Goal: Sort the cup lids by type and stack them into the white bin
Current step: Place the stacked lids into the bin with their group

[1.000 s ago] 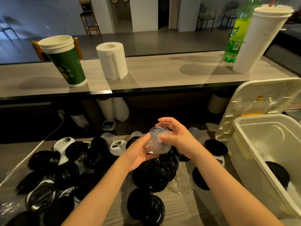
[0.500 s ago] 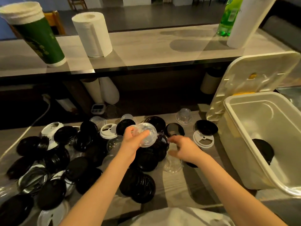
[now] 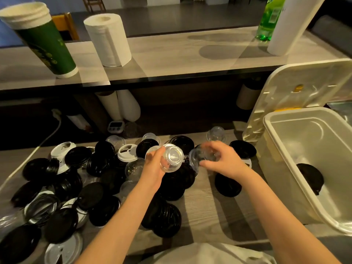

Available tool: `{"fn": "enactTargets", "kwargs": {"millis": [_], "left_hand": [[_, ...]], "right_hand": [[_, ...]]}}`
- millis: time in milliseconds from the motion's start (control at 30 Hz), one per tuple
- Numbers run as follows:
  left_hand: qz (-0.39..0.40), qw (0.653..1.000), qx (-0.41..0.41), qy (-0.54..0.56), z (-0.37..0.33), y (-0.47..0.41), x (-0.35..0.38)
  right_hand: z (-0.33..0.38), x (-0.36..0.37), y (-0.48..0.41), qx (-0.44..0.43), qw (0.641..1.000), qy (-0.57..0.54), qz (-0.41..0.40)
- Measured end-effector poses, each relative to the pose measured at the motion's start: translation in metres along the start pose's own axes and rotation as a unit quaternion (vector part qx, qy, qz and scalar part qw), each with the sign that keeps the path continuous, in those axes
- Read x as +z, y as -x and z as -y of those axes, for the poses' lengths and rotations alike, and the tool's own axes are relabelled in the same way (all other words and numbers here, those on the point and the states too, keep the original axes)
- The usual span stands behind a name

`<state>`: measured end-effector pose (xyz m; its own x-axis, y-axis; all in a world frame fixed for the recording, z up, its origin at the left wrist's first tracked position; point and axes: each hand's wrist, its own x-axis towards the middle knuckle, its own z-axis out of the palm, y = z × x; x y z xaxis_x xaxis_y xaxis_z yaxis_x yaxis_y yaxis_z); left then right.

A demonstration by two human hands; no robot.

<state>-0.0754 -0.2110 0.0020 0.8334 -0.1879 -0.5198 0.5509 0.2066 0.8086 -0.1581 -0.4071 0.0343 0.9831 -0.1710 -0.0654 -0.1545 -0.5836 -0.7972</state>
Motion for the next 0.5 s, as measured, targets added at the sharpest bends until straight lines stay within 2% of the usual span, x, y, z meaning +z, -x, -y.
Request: {"fn": "enactTargets", "kwargs": {"millis": [67, 100, 200, 333, 433, 500], "left_hand": [[-0.005, 1.000, -0.009, -0.010, -0.002, 0.001, 0.004], [0.002, 1.000, -0.015, -0.008, -0.003, 0.001, 0.006], [0.054, 0.998, -0.021, 0.013, -0.004, 0.010, 0.013], [0.105, 0.994, 0.040, -0.018, -0.007, 0.015, 0.014], [0.103, 0.992, 0.061, -0.047, -0.011, 0.018, 0.015], [0.076, 0.993, 0.066, -0.054, -0.010, 0.017, 0.018]], "right_hand": [[0.016, -0.002, -0.002, -0.038, 0.994, -0.073, -0.068], [0.024, 0.000, -0.003, -0.055, 0.991, -0.090, -0.077], [0.034, 0.016, -0.008, -0.095, 0.995, -0.008, -0.035], [0.034, 0.036, -0.012, -0.122, 0.991, 0.039, -0.030], [0.032, 0.033, -0.014, -0.138, 0.989, 0.056, -0.007], [0.027, 0.023, -0.019, -0.118, 0.992, 0.008, 0.031]]}}
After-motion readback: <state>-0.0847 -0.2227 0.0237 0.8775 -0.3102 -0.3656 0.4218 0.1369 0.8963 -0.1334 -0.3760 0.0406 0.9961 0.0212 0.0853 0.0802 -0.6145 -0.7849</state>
